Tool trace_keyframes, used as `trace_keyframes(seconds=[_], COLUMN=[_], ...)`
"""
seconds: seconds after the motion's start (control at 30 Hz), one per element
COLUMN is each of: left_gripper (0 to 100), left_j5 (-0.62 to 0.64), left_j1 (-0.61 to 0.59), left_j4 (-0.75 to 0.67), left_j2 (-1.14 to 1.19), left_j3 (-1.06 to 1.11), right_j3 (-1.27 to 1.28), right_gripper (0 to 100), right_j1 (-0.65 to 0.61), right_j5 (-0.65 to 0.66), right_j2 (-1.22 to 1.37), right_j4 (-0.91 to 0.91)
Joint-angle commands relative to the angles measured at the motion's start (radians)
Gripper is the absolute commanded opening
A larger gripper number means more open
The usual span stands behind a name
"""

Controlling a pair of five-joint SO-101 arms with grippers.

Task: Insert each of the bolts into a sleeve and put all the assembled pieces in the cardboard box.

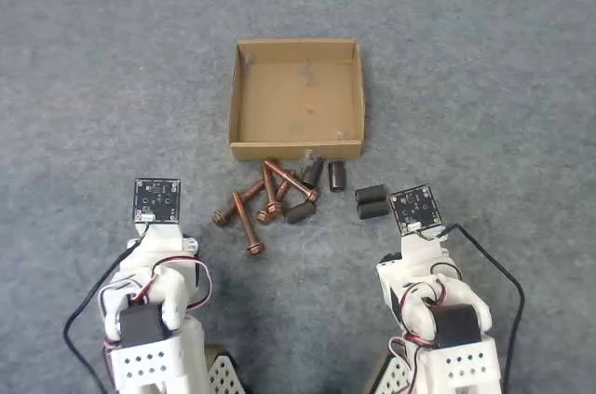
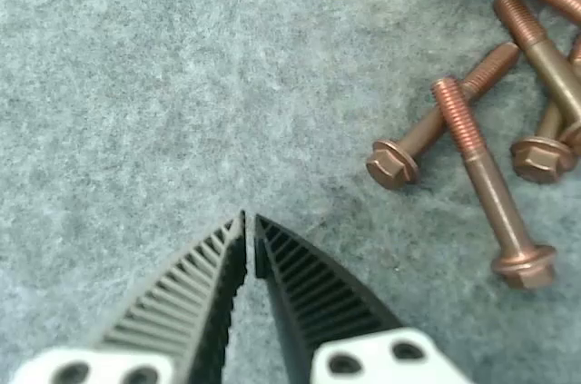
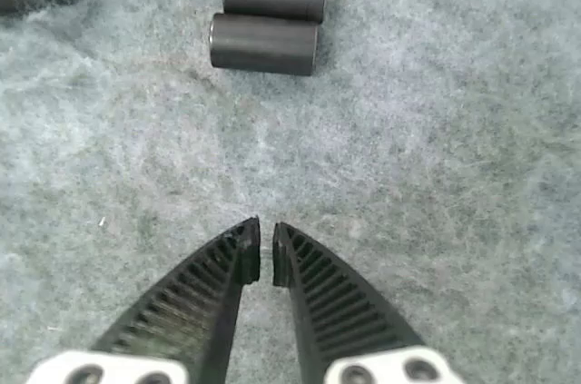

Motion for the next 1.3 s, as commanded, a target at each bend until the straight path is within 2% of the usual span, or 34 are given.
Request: trace_keyframes(seconds=[0.0, 0.73, 1.27], left_gripper=[2, 2, 2], left_j5=[-0.009, -0.009, -0.008], left_j1=[-0.002, -0.003, -0.005], left_j4=[0.006, 0.0, -0.021], left_j2=[-0.018, -0.018, -0.018], left_j3=[-0.005, -0.007, -0.019], right_j3=[0.017, 0.017, 0.018], right_gripper=[0.7, 0.9, 0.9], right_j1=[0.001, 0.001, -0.002], right_j5=[0.006, 0.009, 0.012], right_j2=[0.007, 0.005, 0.007], right_j4=[0.002, -0.004, -0.53])
